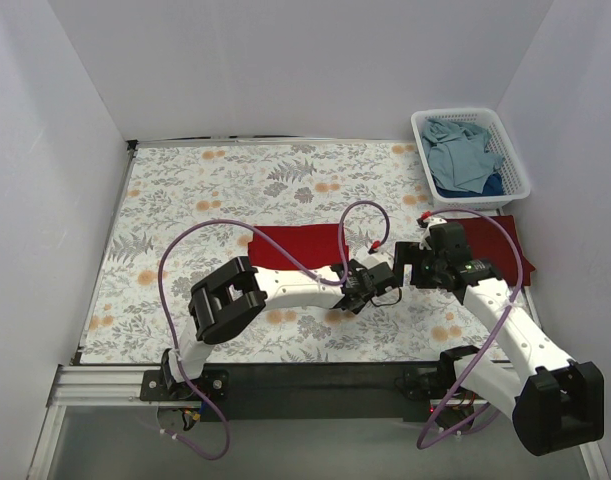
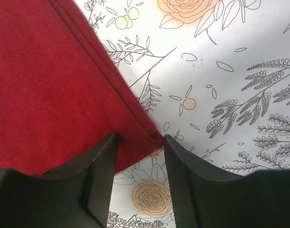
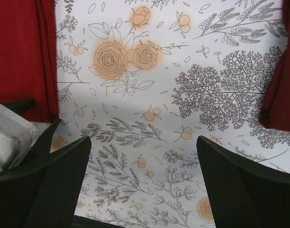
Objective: Fold and stack the t-shirts
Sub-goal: Neatly place the folded tshirt to the corner
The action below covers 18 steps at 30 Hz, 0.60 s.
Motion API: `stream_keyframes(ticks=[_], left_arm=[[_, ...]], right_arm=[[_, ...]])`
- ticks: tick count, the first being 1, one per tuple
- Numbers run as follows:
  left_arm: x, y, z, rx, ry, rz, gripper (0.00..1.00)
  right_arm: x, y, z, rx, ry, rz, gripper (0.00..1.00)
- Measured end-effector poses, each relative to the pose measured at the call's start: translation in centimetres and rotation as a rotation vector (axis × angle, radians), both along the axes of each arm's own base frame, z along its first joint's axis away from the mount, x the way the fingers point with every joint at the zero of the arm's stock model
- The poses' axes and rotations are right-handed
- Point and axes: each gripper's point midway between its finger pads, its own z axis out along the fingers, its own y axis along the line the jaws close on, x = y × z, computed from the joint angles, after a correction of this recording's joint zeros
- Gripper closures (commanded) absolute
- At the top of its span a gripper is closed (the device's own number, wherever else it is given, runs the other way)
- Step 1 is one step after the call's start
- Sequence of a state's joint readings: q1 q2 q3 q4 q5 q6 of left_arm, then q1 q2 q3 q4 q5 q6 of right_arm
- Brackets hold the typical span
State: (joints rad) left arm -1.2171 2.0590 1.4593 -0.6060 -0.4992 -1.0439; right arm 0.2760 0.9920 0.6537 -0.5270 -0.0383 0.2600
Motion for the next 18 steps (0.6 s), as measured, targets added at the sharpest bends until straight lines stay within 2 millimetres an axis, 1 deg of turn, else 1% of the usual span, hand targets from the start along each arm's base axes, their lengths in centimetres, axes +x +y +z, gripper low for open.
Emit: stream_keyframes(ticks=[2, 4, 5, 6, 12, 15, 18], left_arm=[[0.1, -0.1, -0.1, -0.002, -0.003, 0.001, 0.66], [0.2, -0.2, -0.2, -0.006, -0.008, 0.007, 0.83], [0.3, -0.1, -0.3, -0.001, -0.013, 0.008, 0.89], [0.4, 0.0, -0.3, 0.005, -0.02, 0.011, 0.99], [0.7, 0.4, 0.0, -0.009, -0.035, 0.036, 1.0], [0.5, 0.7, 0.4, -0.046, -0.013, 0.05, 1.0], [0.2, 1.0, 1.4, -0.089, 0.006, 0.063, 1.0]], right_arm=[[0.0, 0.0, -0.2, 0.007, -0.001, -0.005, 0.03], [0.0, 0.1, -0.5, 0.019, 0.005, -0.01, 0.03], [-0.1, 0.2, -0.6, 0.024, 0.007, -0.013, 0.03], [-0.1, 0.3, -0.7, 0.031, 0.01, -0.013, 0.03], [0.0, 1.3, -1.2, 0.128, 0.016, -0.029, 0.02], [0.5, 2.9, -1.3, 0.258, 0.04, -0.038, 0.02], [0.9, 4.9, -1.5, 0.397, 0.079, -0.037, 0.02]])
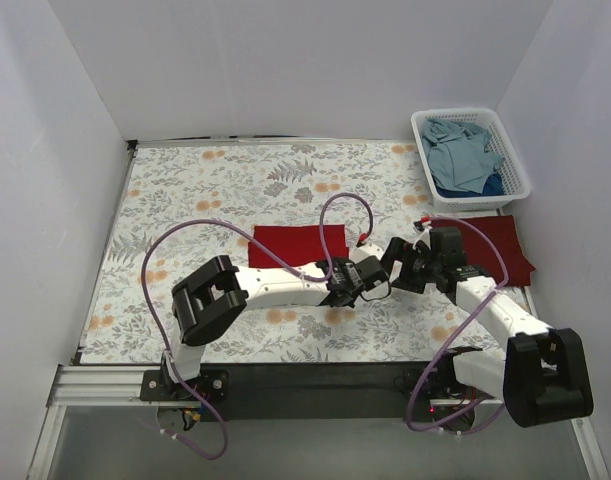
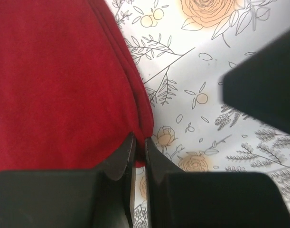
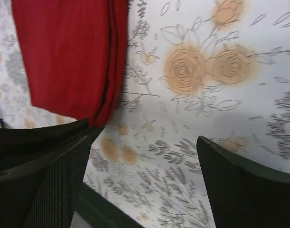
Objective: Fold and stack the t-shirts
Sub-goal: Neatly place the folded tshirt to the corner
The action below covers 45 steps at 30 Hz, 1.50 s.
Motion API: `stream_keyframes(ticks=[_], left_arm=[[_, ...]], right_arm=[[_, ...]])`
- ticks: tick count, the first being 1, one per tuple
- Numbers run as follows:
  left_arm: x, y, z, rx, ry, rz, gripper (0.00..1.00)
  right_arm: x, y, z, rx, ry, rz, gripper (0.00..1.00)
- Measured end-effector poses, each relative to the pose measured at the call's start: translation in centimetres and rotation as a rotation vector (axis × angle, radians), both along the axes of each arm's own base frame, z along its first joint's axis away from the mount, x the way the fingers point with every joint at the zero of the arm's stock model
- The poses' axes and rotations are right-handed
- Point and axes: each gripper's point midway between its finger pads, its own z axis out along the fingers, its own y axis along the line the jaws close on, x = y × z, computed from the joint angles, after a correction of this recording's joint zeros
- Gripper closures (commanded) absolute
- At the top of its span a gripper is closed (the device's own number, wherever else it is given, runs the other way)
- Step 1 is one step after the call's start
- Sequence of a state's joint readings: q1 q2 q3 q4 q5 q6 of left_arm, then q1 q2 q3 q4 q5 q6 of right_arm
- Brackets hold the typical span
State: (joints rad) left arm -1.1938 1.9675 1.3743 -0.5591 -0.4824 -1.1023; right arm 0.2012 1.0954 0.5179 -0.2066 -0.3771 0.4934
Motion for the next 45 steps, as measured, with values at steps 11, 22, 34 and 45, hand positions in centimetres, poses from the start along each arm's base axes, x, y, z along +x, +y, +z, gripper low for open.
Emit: stream_keyframes(ticks=[11, 22, 34, 45], left_arm=[[-0.4, -0.5, 2.5, -0.108, 0.013, 0.023, 1.0], [-0.7, -0.8, 2.4, -0.128, 0.034, 0.029, 1.0], [-1.4, -0.2, 3.2, -0.154, 0.089, 0.082, 0.46], [10.9, 13.9, 15.0, -0.362, -0.08, 0.499, 0.13]], right_arm=[[2.7, 4.9, -0.3, 0.306, 0.098, -0.015, 0.02], [2.1, 10.7, -2.7, 0.367, 0.18, 0.121, 0.32], [0.3, 10.8, -5.1, 0.203, 0.198, 0.218, 0.99], [4.1, 2.2, -2.2, -0.434, 0.046, 0.223, 0.99]])
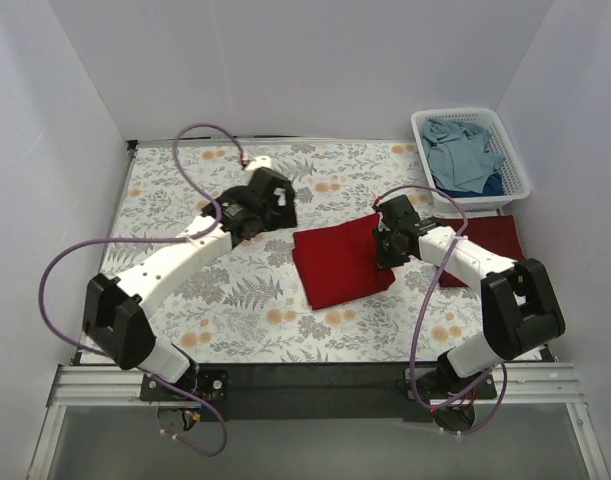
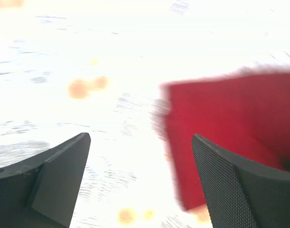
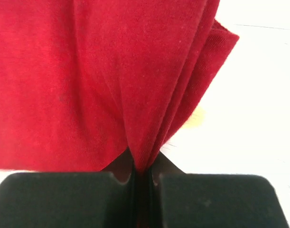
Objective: Fold and stack the t-shirts
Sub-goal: Neatly place the folded tshirt to the corner
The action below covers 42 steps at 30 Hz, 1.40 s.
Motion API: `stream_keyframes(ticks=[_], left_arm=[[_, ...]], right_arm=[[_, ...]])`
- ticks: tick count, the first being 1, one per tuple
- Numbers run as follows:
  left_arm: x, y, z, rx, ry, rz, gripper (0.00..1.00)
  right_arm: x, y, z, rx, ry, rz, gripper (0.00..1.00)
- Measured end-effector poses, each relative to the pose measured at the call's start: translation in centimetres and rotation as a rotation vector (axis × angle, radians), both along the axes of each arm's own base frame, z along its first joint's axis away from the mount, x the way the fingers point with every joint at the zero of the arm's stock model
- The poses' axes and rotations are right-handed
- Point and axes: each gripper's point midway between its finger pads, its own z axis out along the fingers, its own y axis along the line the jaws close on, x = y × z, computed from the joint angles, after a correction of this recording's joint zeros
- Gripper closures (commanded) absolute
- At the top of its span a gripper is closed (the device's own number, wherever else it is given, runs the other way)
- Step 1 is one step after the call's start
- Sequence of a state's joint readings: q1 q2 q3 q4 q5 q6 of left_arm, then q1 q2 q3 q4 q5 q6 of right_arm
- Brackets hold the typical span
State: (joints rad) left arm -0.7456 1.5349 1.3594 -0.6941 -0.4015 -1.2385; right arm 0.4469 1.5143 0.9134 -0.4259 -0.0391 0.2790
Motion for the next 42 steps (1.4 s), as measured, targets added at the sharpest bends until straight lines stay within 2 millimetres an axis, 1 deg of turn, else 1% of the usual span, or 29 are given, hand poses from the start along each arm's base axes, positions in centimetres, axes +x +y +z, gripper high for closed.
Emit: stream_keyframes(ticks=[1, 2, 3, 4, 5, 6, 7, 8, 9, 11, 12, 14, 19, 22, 25, 28, 33, 37, 42], left_arm=[[1.0, 2.9, 0.1, 0.001, -0.009, 0.072, 0.13], [1.5, 5.1, -0.2, 0.005, -0.008, 0.124, 0.12], [1.8, 7.6, -0.9, 0.015, 0.002, 0.182, 0.13], [1.8, 9.7, -1.9, 0.028, 0.015, 0.23, 0.13], [1.5, 11.3, -3.2, 0.043, 0.038, 0.264, 0.12], [0.9, 12.7, -4.7, 0.06, 0.065, 0.289, 0.13], [0.2, 13.7, -6.1, 0.082, 0.096, 0.305, 0.13], [-0.2, 14.4, -7.2, 0.096, 0.112, 0.315, 0.13], [-1.0, 15.3, -8.7, 0.117, 0.132, 0.327, 0.13], [-2.4, 16.5, -10.5, 0.15, 0.171, 0.343, 0.13], [-2.9, 17.0, -11.2, 0.161, 0.188, 0.349, 0.13], [-3.0, 17.3, -11.4, 0.17, 0.188, 0.357, 0.13], [-1.9, 17.4, -9.7, 0.134, 0.111, 0.374, 0.13], [-1.6, 17.4, -9.1, 0.119, 0.088, 0.379, 0.13], [-1.5, 17.5, -9.1, 0.116, 0.086, 0.383, 0.13], [-1.4, 17.5, -9.1, 0.114, 0.085, 0.381, 0.13], [-1.4, 17.5, -9.1, 0.111, 0.086, 0.379, 0.13], [-1.4, 17.5, -9.1, 0.106, 0.088, 0.377, 0.14], [-1.4, 17.5, -9.3, 0.106, 0.095, 0.374, 0.14]], right_arm=[[0.2, -1.3, 0.3, -0.066, -0.015, -0.007, 0.99], [0.3, -2.4, 0.6, -0.126, -0.028, -0.012, 0.99], [0.4, -3.7, 0.9, -0.186, -0.039, -0.023, 0.99], [0.6, -4.9, 1.3, -0.242, -0.05, -0.034, 0.99], [0.7, -5.8, 1.6, -0.284, -0.057, -0.042, 0.99], [1.1, -7.5, 2.2, -0.363, -0.073, -0.059, 0.99], [1.2, -8.0, 2.3, -0.38, -0.075, -0.068, 0.99], [1.4, -9.1, 2.7, -0.428, -0.085, -0.078, 0.99], [1.6, -10.1, 3.0, -0.472, -0.091, -0.088, 0.99], [1.7, -12.0, 3.5, -0.545, -0.098, -0.104, 0.99], [1.6, -12.8, 3.8, -0.572, -0.097, -0.111, 0.99], [1.6, -14.3, 4.3, -0.597, -0.096, -0.138, 0.99], [1.9, -18.8, 6.2, -0.599, -0.105, -0.261, 0.99], [2.6, -20.7, 8.1, -0.569, -0.133, -0.322, 0.99], [3.3, -22.6, 10.0, -0.539, -0.173, -0.383, 0.99], [3.3, -24.7, 10.8, -0.524, -0.183, -0.45, 0.99], [2.7, -27.3, 10.4, -0.503, -0.169, -0.562, 0.99], [2.1, -28.9, 8.9, -0.487, -0.155, -0.657, 0.99], [0.3, -31.5, 6.9, -0.483, -0.114, -0.78, 0.99]])
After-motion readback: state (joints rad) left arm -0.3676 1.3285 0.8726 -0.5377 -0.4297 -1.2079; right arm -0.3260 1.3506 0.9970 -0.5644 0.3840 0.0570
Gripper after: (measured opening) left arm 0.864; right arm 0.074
